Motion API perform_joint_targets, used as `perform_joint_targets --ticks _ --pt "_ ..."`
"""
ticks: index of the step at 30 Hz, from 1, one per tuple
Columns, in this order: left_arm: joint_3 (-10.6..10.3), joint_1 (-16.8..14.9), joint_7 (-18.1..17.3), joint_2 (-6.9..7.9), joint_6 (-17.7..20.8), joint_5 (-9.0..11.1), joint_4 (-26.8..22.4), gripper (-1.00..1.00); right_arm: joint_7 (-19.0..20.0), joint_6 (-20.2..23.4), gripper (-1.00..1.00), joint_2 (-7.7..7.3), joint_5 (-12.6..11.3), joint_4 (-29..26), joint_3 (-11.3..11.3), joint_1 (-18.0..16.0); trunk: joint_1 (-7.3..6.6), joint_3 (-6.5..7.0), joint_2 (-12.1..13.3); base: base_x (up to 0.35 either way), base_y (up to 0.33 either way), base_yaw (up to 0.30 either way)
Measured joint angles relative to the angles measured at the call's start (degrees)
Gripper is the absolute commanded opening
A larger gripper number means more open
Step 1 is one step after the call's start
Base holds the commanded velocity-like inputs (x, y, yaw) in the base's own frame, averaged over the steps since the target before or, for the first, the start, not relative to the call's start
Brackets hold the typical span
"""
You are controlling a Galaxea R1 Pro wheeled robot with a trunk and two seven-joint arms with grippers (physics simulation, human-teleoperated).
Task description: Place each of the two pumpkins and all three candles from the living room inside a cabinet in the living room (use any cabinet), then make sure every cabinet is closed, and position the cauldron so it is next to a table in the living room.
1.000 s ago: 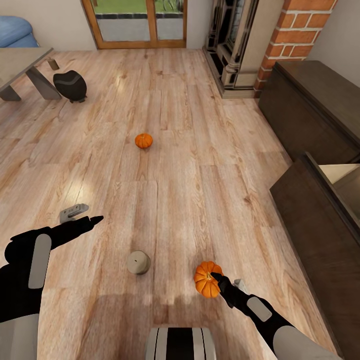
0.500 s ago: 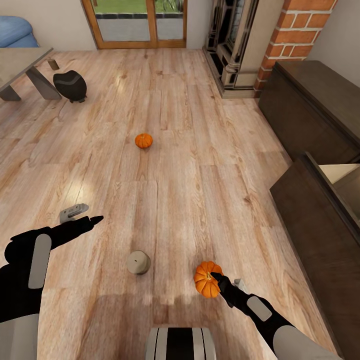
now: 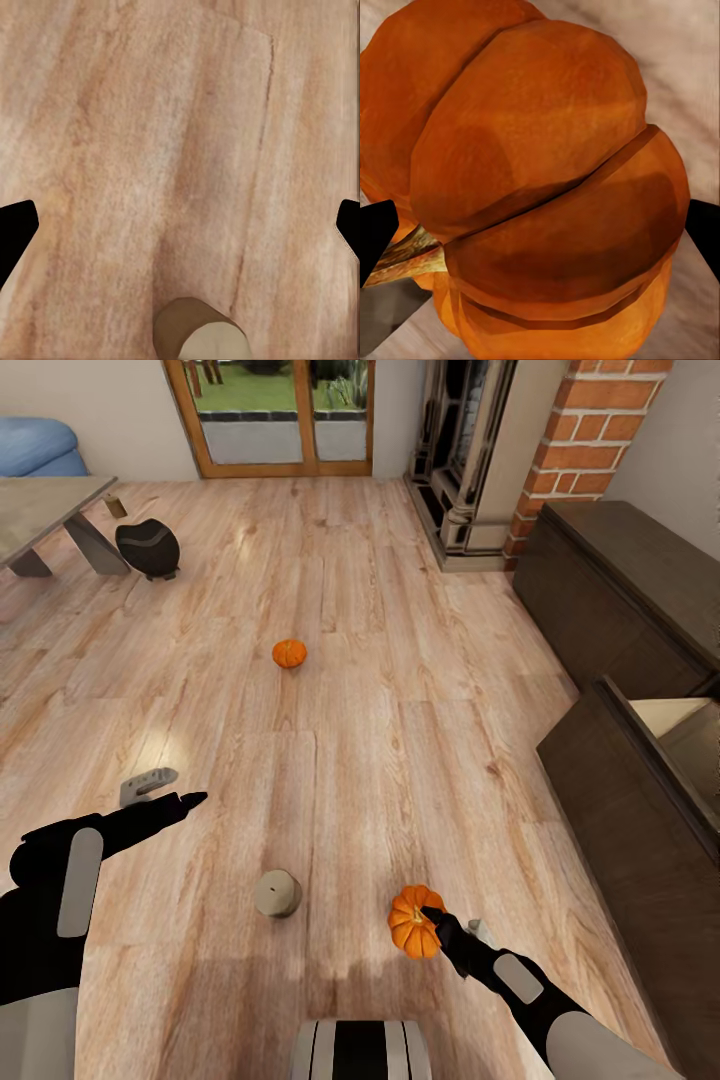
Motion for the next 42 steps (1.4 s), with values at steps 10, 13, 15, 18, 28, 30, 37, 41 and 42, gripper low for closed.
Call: perform_joint_targets --ticks 10,13,15,18,28,30,37,41,42 --pt "0.00 0.00 0.03 -0.06 0.04 0.00 0.02 1.00 0.25 0.14 -1.00 -0.13 -0.06 -1.41 -0.01 0.07 -0.26 2.22 0.13 0.000 0.000 0.000" --pt "0.00 0.00 0.04 -0.01 0.04 -0.01 0.03 1.00 1.62 0.09 -1.00 -0.32 -0.11 -1.52 -0.05 0.08 -0.34 2.88 0.17 0.000 0.000 0.000" --pt "0.00 0.00 0.04 0.03 0.16 0.00 0.03 1.00 2.87 0.05 -1.00 -0.45 -0.07 -1.55 -0.11 0.08 -0.39 3.33 0.20 0.000 0.000 0.000" --pt "0.00 0.00 0.04 0.05 0.95 0.00 0.01 1.00 3.86 0.10 -1.00 -0.56 -0.01 -1.55 -0.10 0.09 -0.46 3.99 0.24 0.000 0.000 0.000" --pt "0.01 0.00 0.04 0.07 2.20 0.00 0.02 1.00 4.51 0.03 -1.00 -0.62 0.01 -1.55 -0.16 0.09 -0.72 6.21 0.38 0.000 0.000 0.000" --pt "0.00 0.00 0.04 0.05 2.22 0.01 0.02 1.00 4.50 0.06 -1.00 -0.63 0.01 -1.55 -0.15 0.09 -0.77 6.65 0.40 0.000 0.000 0.000" --pt "0.01 0.00 0.04 0.06 2.24 0.00 -0.02 1.00 4.48 0.15 -1.00 -0.64 0.01 -1.55 -0.15 0.09 -0.95 8.20 0.50 0.000 0.000 0.000" --pt "0.01 0.00 0.04 0.07 2.24 0.01 -0.05 1.00 4.48 0.13 -1.00 -0.64 -0.02 -1.50 -0.25 0.09 -1.05 9.09 0.55 -0.037 0.000 0.000" --pt "0.02 0.00 0.04 0.07 2.24 0.00 -0.05 1.00 4.48 0.12 -1.00 -0.64 -0.01 -1.51 -0.23 0.09 -1.07 9.31 0.56 -0.180 0.000 0.000"
